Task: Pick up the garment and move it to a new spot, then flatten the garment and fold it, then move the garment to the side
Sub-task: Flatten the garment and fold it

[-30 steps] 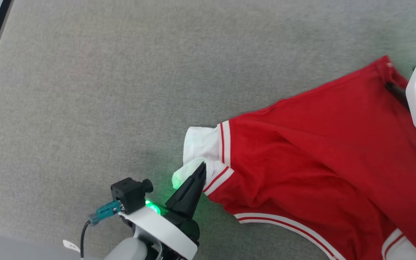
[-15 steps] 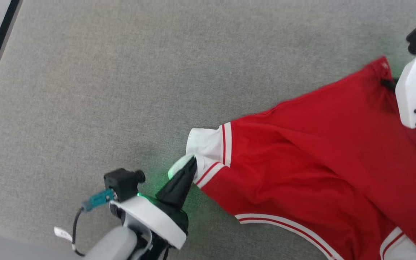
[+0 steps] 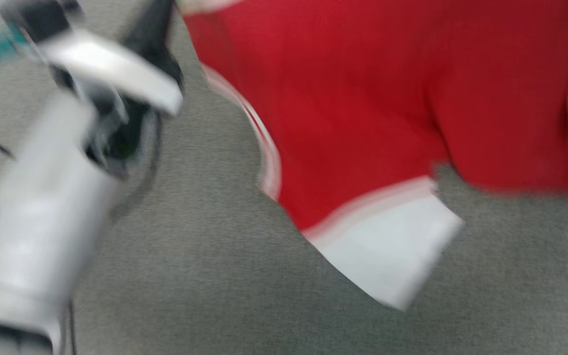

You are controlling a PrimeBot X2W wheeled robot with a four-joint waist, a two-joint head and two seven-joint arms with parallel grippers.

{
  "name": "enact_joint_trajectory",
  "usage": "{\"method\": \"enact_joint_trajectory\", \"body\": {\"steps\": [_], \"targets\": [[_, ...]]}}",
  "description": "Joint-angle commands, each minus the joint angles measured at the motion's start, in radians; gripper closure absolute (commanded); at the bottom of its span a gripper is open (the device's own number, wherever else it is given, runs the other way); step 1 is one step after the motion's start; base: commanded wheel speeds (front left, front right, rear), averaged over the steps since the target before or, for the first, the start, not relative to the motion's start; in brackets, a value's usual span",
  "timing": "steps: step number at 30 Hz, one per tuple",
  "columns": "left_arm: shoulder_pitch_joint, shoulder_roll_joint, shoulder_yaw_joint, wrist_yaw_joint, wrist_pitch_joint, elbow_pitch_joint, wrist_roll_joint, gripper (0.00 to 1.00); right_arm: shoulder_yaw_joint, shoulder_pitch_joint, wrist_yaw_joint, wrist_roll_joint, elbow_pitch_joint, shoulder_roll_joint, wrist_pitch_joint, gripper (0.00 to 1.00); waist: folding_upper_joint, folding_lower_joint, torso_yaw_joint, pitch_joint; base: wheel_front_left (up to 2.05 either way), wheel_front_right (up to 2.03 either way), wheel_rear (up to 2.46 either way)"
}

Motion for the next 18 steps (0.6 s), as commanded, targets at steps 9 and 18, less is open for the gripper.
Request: {"method": "enact_joint_trajectory", "body": {"steps": [9, 18], "targets": [[-0.490, -0.002, 0.094, 0.012, -0.051, 0.300, 0.062, 1.00, -0.121, -0.316, -0.003, -0.144, 0.229, 0.087, -0.266, 1.00, 0.0000, 0.0000, -0.086, 0.099, 0.00, 0.00, 0.00], [-0.533, -0.052, 0.137, 0.002, -0.070, 0.362, 0.091, 1.00, -0.102, -0.323, -0.003, -0.203, 0.337, 0.127, -0.369, 1.00, 0.0000, 0.0000, -0.089, 0.120, 0.00, 0.00, 0.00]]}}
